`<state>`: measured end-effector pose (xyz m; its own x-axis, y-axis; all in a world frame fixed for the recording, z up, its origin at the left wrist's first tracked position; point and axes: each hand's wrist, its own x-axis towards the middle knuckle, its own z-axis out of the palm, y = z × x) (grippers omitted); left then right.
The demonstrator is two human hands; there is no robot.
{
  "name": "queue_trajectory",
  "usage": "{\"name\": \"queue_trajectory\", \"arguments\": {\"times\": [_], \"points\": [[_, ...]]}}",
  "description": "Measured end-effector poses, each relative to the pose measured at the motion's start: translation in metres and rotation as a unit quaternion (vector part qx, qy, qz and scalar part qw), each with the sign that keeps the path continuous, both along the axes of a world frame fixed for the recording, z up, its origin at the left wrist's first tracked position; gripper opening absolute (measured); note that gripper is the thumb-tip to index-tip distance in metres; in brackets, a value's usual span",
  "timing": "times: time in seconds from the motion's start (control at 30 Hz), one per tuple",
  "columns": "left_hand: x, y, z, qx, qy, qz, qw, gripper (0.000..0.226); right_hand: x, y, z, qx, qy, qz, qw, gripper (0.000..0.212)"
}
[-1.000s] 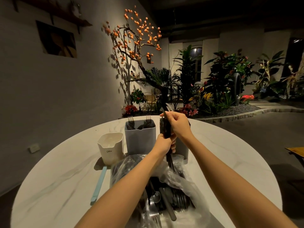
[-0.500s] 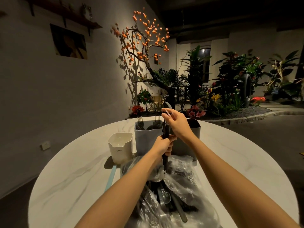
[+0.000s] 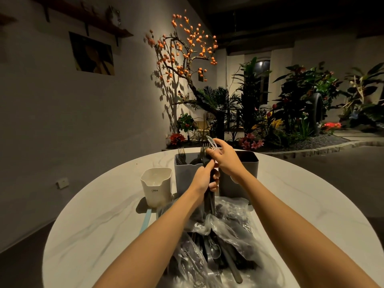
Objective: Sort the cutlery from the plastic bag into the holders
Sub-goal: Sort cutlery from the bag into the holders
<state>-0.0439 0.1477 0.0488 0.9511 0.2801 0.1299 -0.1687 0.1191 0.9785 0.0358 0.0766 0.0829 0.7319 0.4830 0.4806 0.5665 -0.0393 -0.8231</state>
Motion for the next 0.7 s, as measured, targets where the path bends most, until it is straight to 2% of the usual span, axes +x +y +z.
{"name": "queue_trajectory", "arguments": {"times": [0.1, 0.23, 0.43, 0.53, 0.7], "points": [[-0.001, 0.002, 0.001, -0.024, -0.006, 0.010, 1.000, 0.054, -0.003, 0.003, 0.002, -0.005, 0.038, 0.016, 0.999, 0.018], [-0.003, 0.007, 0.006, -0.031, -0.002, 0.017, 0.999, 0.050, -0.006, 0.005, 0.004, -0.019, 0.044, 0.033, 0.998, 0.027], [-0.010, 0.020, 0.015, 0.008, 0.028, 0.006, 1.000, 0.033, -0.005, 0.008, 0.005, -0.015, 0.075, 0.052, 0.996, 0.024], [-0.010, 0.022, 0.013, 0.045, 0.040, 0.048, 0.997, 0.027, -0.008, 0.012, 0.007, -0.023, 0.060, 0.042, 0.997, 0.024], [-0.004, 0.025, 0.010, 0.084, 0.006, 0.109, 0.990, 0.026, -0.011, 0.020, 0.012, -0.031, 0.058, 0.050, 0.997, 0.022]]}}
